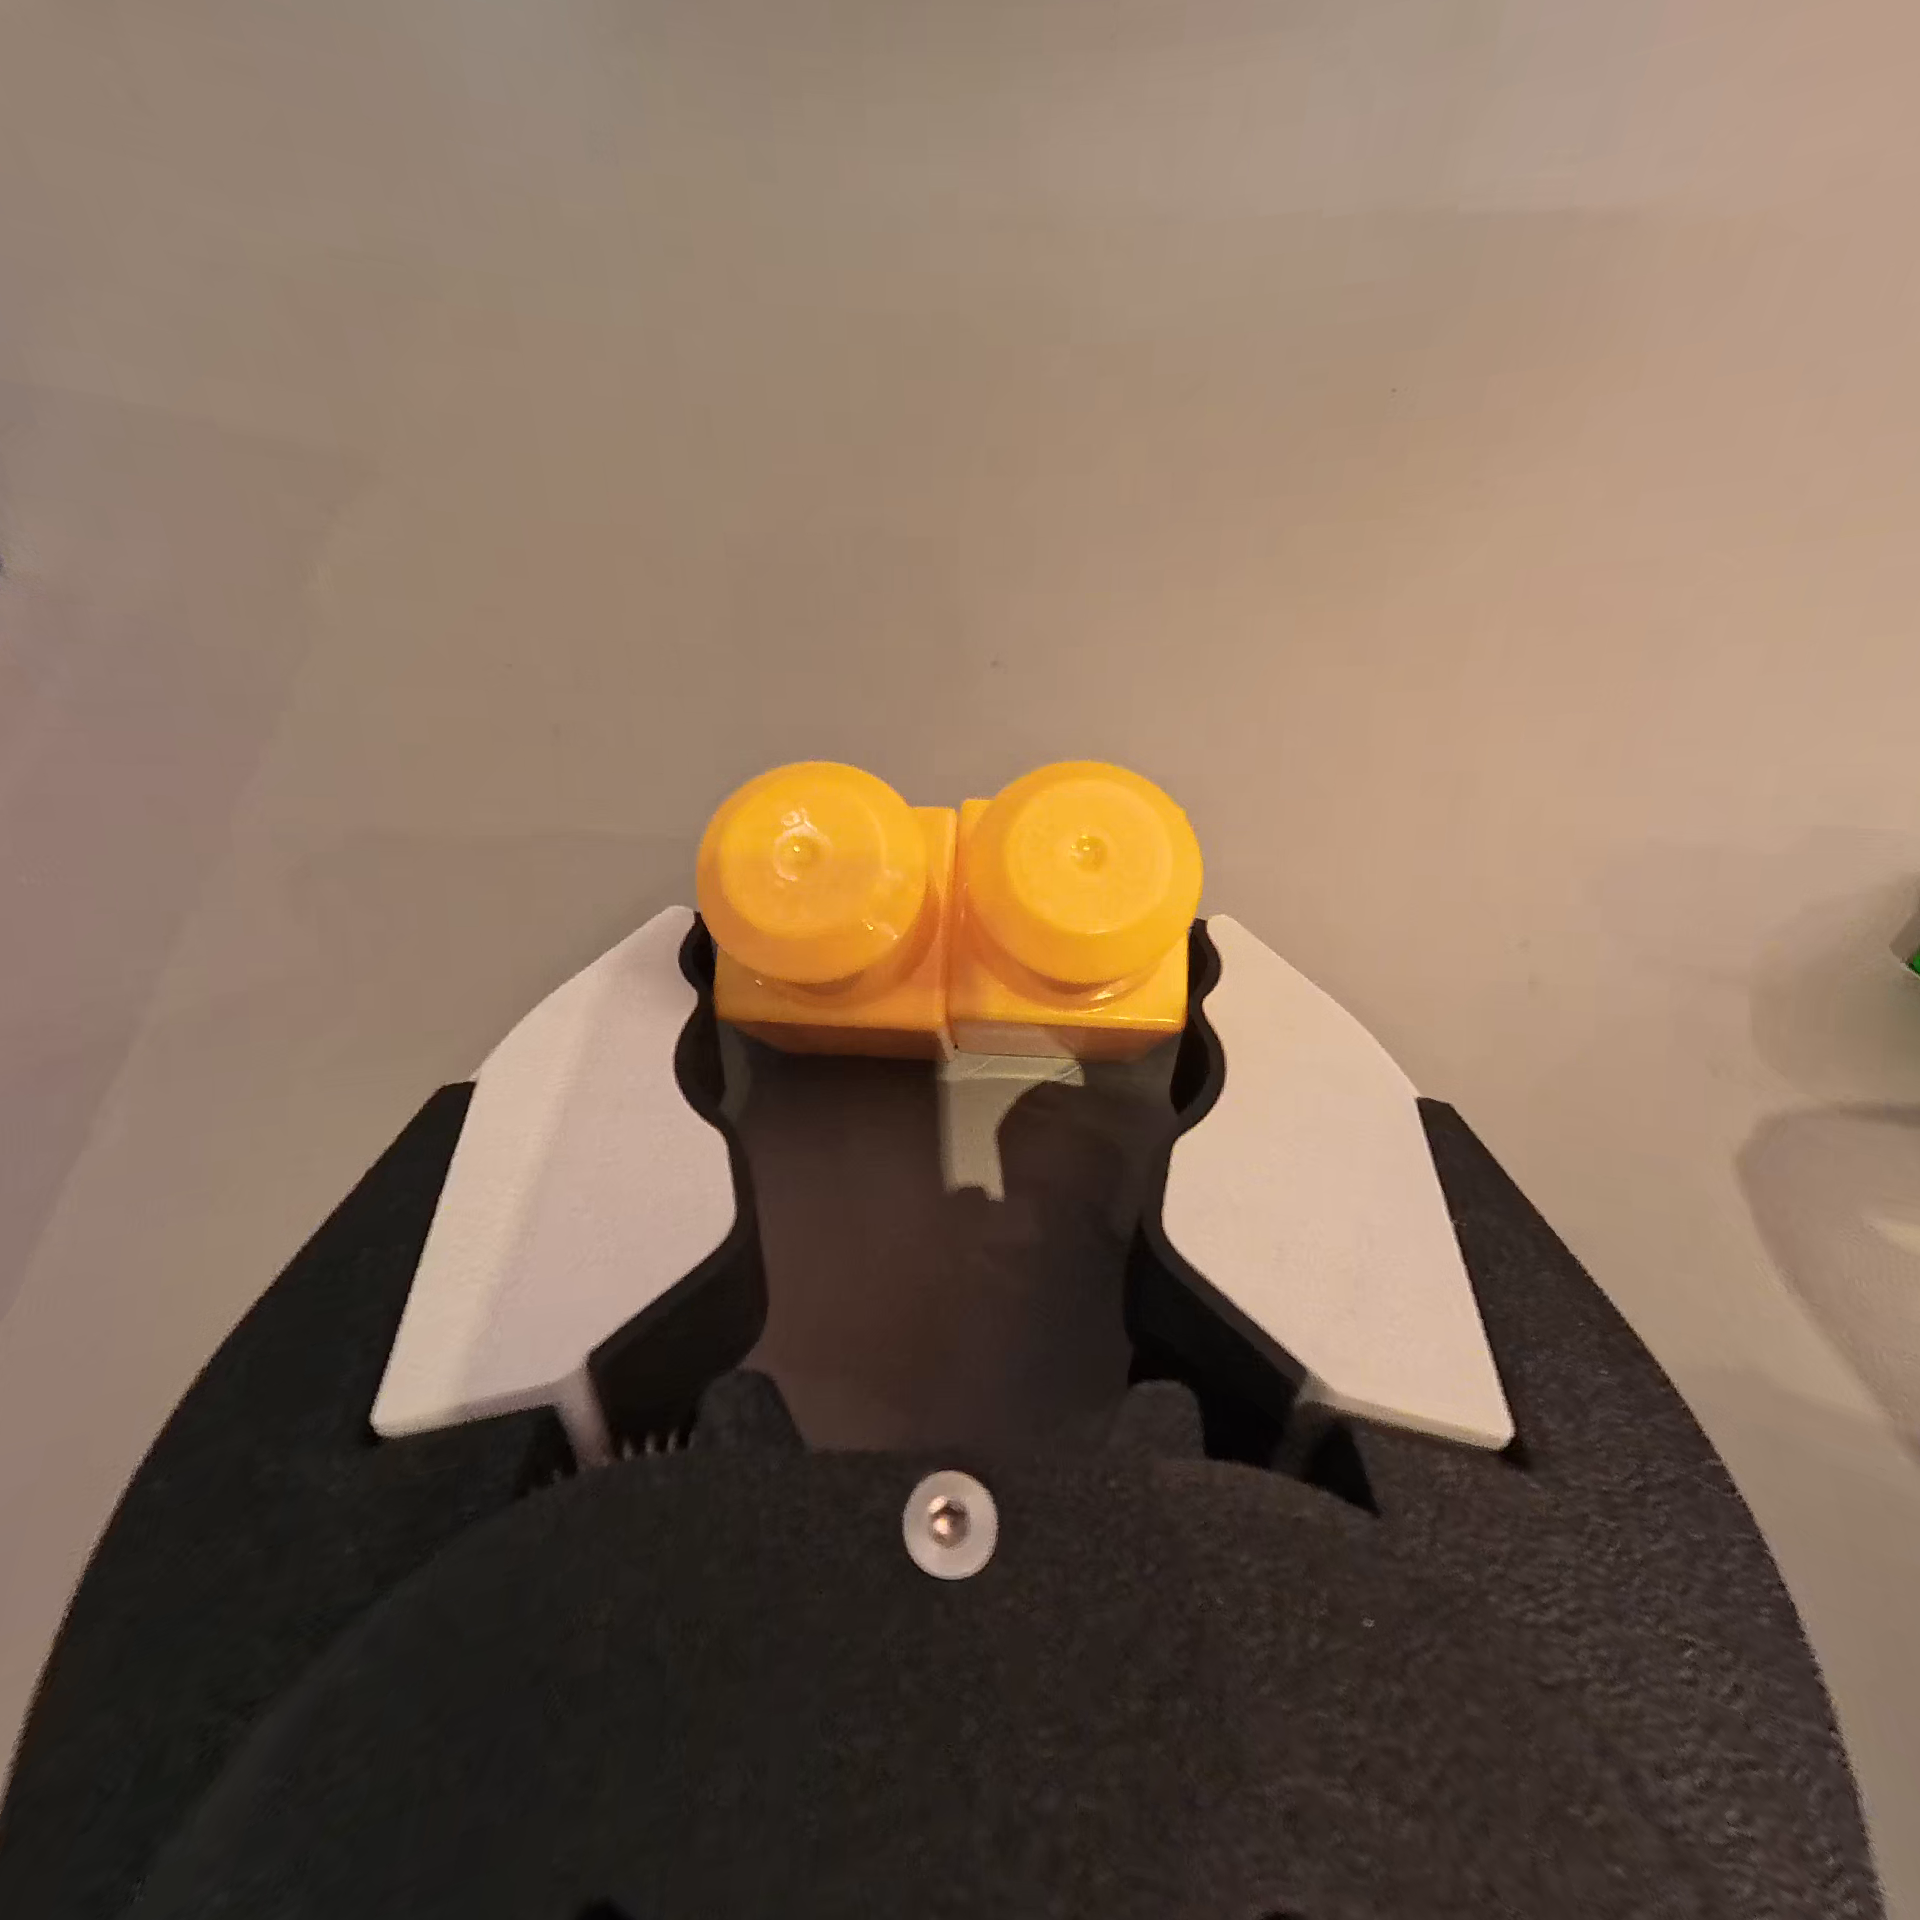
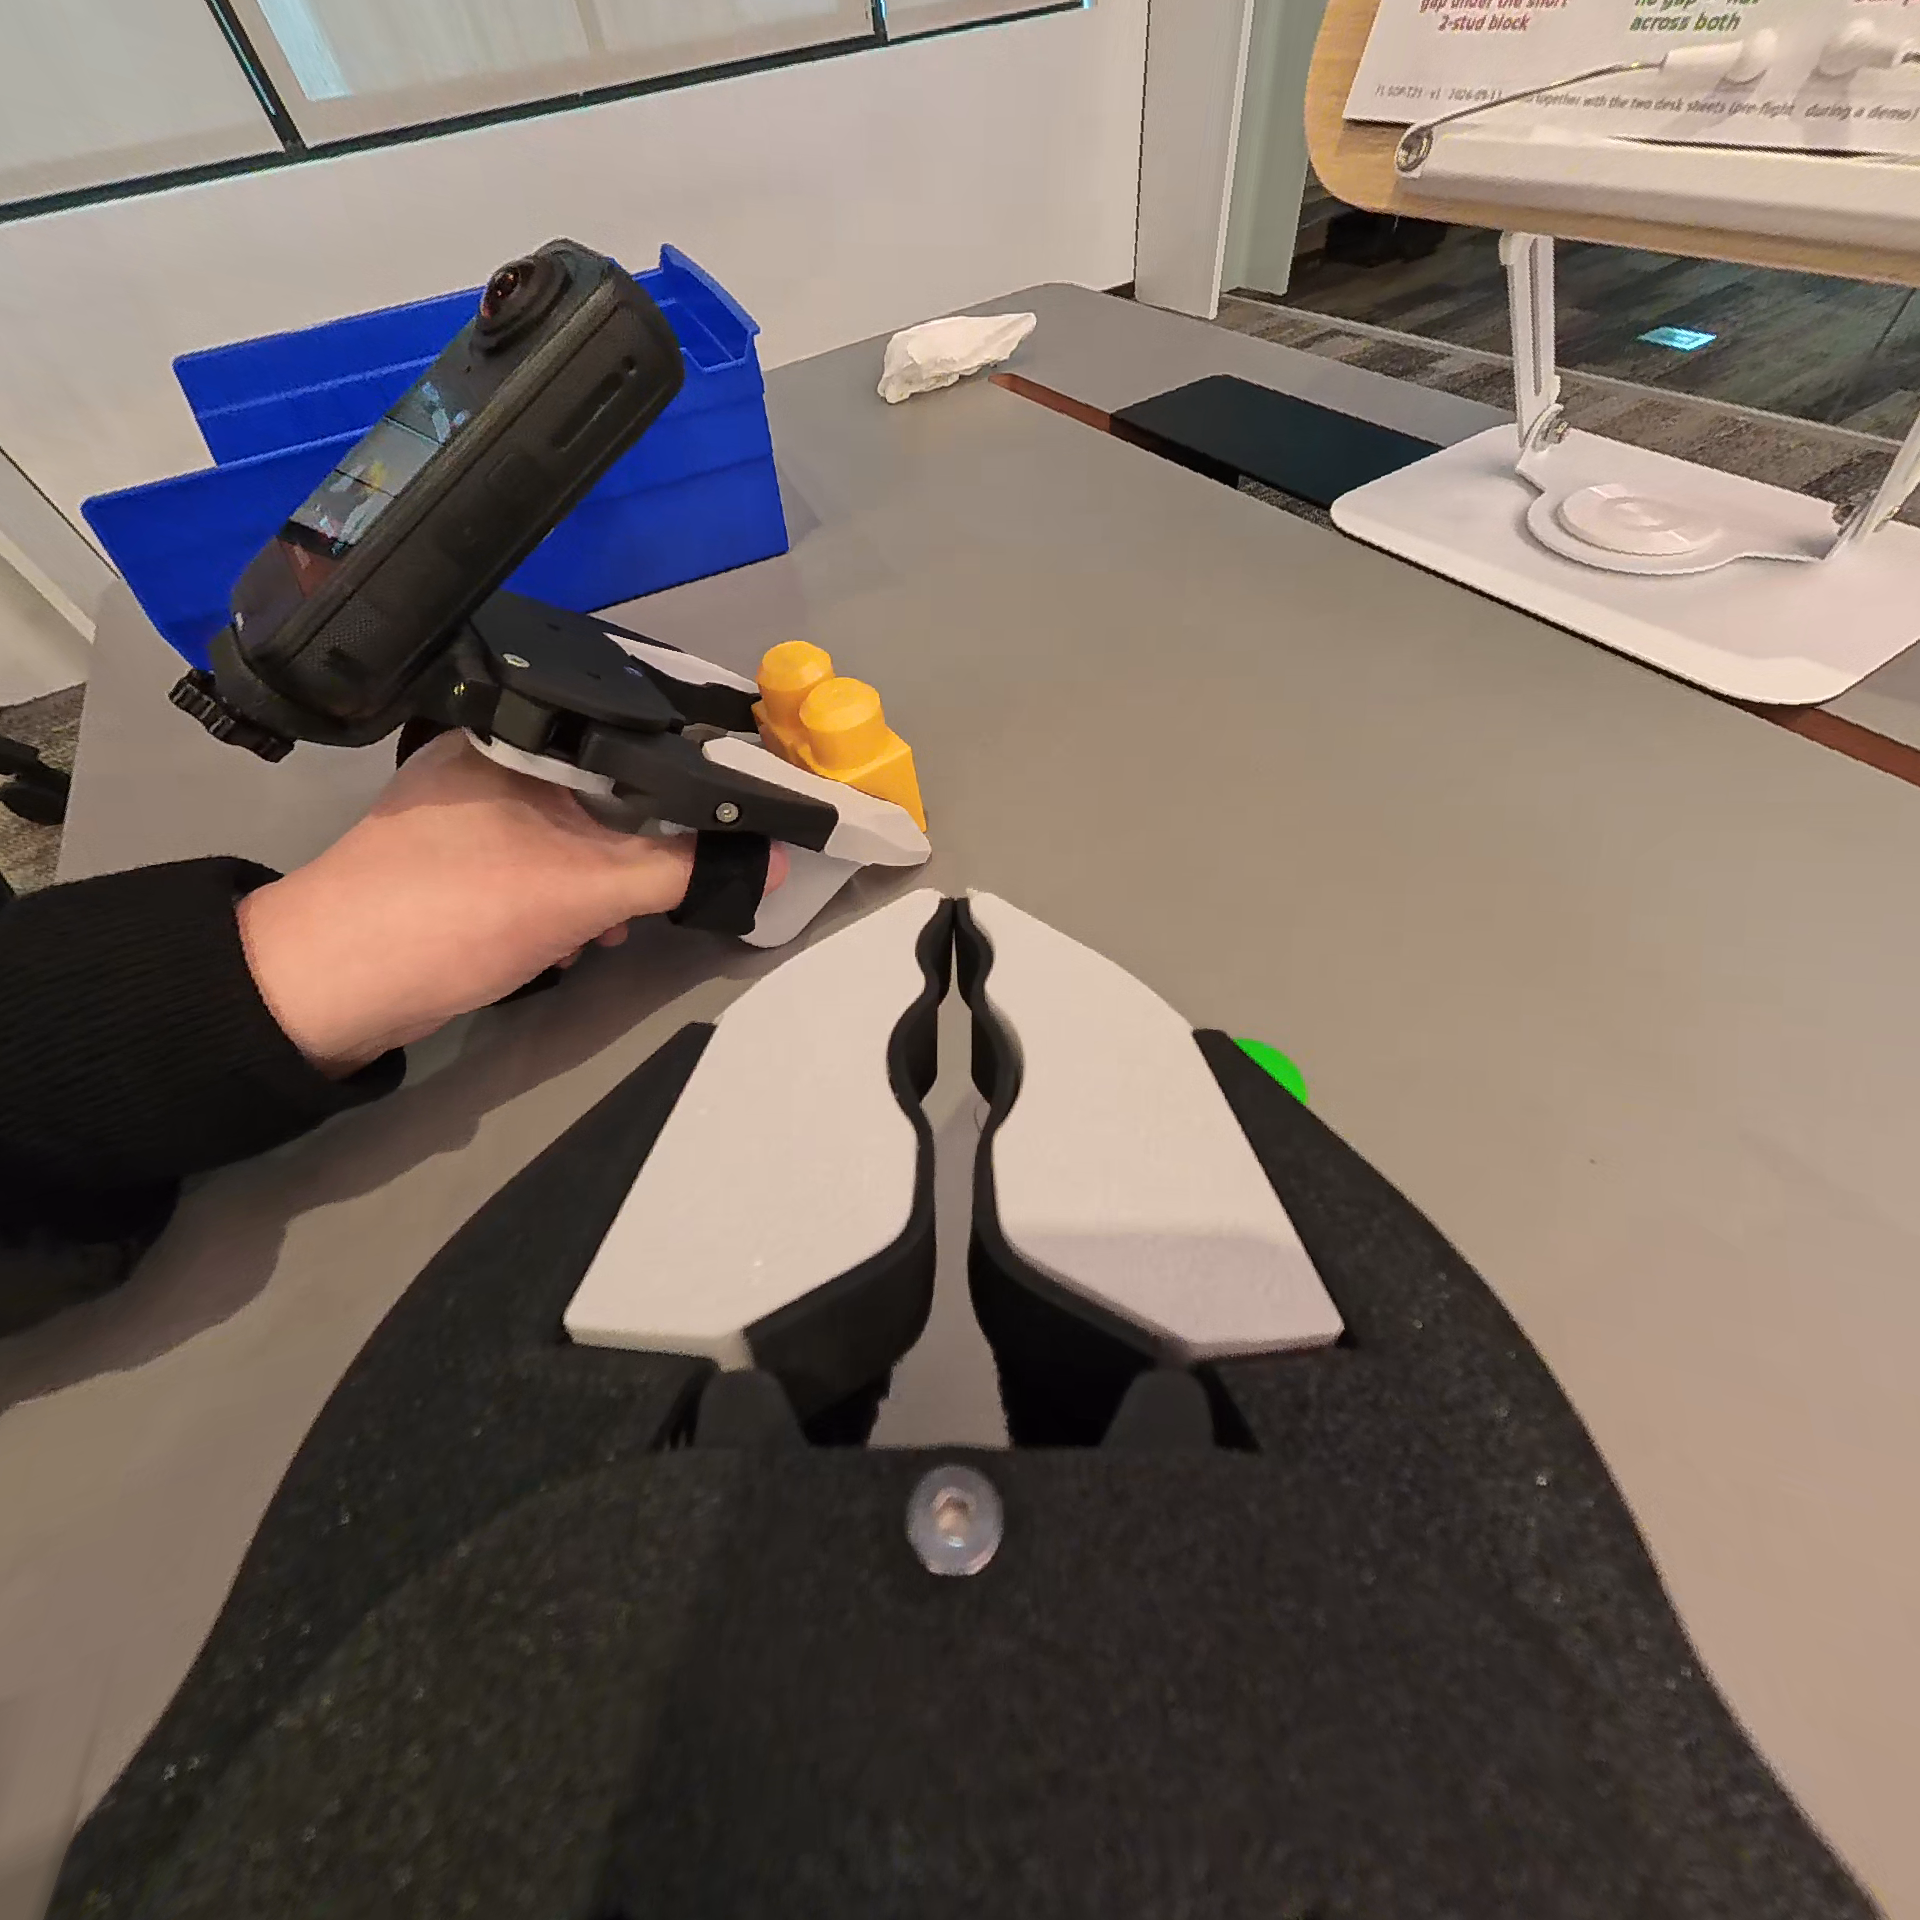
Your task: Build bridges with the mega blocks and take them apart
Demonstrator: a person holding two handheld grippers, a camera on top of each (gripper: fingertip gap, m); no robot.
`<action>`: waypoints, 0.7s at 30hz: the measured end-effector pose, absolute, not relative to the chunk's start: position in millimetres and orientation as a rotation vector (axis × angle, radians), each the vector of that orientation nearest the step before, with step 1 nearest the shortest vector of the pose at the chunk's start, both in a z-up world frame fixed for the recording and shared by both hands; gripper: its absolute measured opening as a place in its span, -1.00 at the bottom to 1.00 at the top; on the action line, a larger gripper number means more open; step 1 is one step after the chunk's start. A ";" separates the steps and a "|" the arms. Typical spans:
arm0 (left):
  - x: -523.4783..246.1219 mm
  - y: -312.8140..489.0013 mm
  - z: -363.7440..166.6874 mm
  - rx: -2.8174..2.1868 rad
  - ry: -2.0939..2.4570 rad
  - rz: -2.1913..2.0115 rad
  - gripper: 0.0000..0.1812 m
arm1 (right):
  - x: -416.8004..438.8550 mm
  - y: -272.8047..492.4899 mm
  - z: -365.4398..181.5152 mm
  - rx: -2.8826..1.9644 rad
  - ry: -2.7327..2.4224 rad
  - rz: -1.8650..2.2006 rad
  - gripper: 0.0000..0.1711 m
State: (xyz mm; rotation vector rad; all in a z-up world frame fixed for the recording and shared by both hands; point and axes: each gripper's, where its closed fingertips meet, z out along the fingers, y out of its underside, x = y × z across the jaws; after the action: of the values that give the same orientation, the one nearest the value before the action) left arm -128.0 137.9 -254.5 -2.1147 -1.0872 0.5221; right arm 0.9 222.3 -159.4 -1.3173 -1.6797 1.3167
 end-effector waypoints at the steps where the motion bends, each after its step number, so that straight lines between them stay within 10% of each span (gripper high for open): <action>1: -128.5 138.1 -254.5 -2.114 -1.088 0.522 -0.05 | 0.9 222.3 -159.8 -1.318 -1.680 1.318 -1.00; 5: -129.3 138.5 -254.0 -2.114 -1.076 0.512 -0.11 | 1.0 222.1 -161.2 -1.321 -1.685 1.315 -1.00; 7: -130.8 137.1 -248.5 -2.070 -1.073 0.508 -0.60 | 0.9 221.8 -162.9 -1.327 -1.691 1.315 -1.00; 21: -128.3 132.3 -254.0 -2.160 -0.949 0.415 -0.40 | 1.1 250.2 -151.3 -1.357 -1.634 1.279 -0.97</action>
State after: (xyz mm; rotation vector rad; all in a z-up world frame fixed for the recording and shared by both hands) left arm -128.3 132.3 -254.0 -2.1602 -0.9486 0.4154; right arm 1.1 250.2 -151.3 -1.3571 -1.6340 1.2789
